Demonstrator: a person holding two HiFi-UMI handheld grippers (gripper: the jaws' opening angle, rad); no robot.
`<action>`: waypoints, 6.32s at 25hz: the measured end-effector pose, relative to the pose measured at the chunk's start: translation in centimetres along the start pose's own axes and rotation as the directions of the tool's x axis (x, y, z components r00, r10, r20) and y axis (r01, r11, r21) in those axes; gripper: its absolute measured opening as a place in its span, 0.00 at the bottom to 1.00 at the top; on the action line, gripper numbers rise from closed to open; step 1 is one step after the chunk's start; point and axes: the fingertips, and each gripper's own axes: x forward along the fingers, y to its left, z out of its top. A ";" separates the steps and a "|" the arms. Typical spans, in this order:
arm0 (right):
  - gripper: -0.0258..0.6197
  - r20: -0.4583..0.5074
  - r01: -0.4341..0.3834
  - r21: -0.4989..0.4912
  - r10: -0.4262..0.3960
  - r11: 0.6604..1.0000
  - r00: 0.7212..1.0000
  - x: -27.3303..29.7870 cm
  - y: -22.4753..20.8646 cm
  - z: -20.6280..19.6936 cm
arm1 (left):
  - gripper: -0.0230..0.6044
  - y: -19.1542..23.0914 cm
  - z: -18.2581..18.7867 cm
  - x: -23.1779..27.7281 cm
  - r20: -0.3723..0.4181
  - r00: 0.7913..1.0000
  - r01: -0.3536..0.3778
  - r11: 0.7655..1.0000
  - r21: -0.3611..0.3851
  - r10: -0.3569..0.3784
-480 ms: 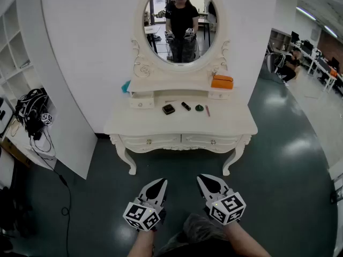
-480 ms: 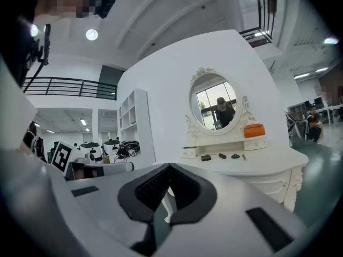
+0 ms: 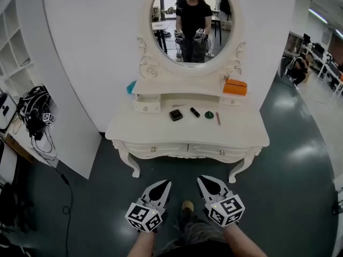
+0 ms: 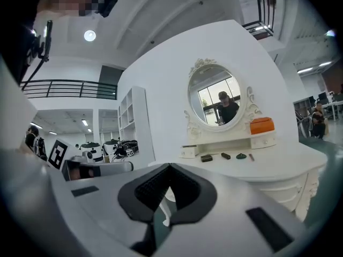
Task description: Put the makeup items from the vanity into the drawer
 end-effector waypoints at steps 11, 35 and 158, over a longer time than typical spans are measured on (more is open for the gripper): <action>0.07 -0.054 -0.042 0.022 0.043 0.999 0.998 10.0 -7.5 1.1 | 0.06 7.0 1.3 10.3 -0.054 0.997 -0.048 0.998 -0.030 0.046; 0.08 -0.189 -0.133 -0.011 0.129 0.991 0.974 22.0 -11.5 0.4 | 0.06 15.0 2.7 20.1 -0.054 0.997 -0.062 0.995 -0.075 0.058; 0.55 -0.801 -0.245 0.114 0.236 0.963 0.550 53.9 -8.3 0.4 | 0.06 43.9 10.7 23.2 -0.127 0.991 -0.065 0.993 -0.094 0.053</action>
